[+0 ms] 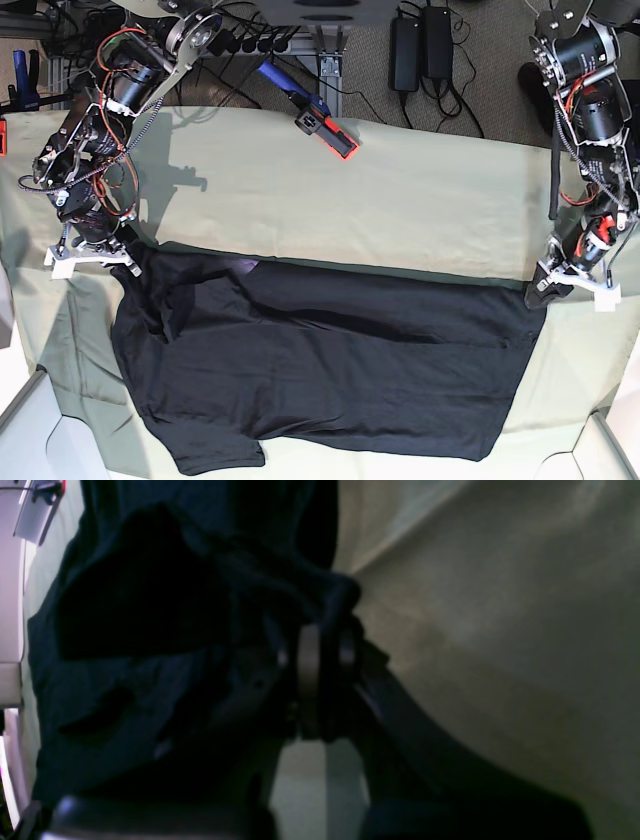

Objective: Fold the T-shirt properly
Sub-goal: 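Hold the folded edge with both grippers and lower it flat, then drag the shirt back toward the robot with both grippers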

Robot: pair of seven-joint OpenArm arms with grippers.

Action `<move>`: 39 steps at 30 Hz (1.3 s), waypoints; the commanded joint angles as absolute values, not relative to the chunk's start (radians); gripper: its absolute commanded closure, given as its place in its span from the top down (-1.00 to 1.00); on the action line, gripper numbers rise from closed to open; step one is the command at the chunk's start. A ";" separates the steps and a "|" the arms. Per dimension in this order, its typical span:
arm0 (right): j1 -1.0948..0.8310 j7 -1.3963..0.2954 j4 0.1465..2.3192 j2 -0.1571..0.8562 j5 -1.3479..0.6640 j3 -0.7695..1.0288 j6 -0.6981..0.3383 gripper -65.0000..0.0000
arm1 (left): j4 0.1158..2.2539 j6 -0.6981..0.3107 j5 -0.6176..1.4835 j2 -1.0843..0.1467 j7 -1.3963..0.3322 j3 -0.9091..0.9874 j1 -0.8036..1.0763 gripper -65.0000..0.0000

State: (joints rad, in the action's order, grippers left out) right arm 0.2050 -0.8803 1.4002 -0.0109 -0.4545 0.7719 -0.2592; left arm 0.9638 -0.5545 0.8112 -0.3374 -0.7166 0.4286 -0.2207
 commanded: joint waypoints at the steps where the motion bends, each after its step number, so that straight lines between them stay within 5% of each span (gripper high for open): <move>1: 0.223 -0.873 1.415 0.000 -0.467 0.770 -0.319 -1.00 | 0.978 -0.572 0.817 -0.351 -0.691 0.430 -0.247 -0.90; 8: 0.216 -0.945 1.415 0.018 -0.528 0.769 -0.331 -1.00 | 0.979 -0.698 0.871 -0.360 -0.756 0.430 -0.249 -1.00; 20: 0.056 -0.989 1.454 0.104 -0.648 0.710 -0.385 -1.00 | 0.998 -0.698 1.140 -0.411 -0.944 0.430 -0.123 -1.00; 39: -0.058 -1.060 1.539 0.314 -0.763 0.707 -0.433 -1.00 | 1.326 -0.698 1.197 -0.543 -0.978 0.448 0.096 -1.00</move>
State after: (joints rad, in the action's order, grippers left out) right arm -0.0669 -1.0763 1.5204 0.2916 -0.7494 0.7021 -0.3553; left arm 1.3090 -0.6819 1.1778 -0.5167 -0.9958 0.4385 0.1047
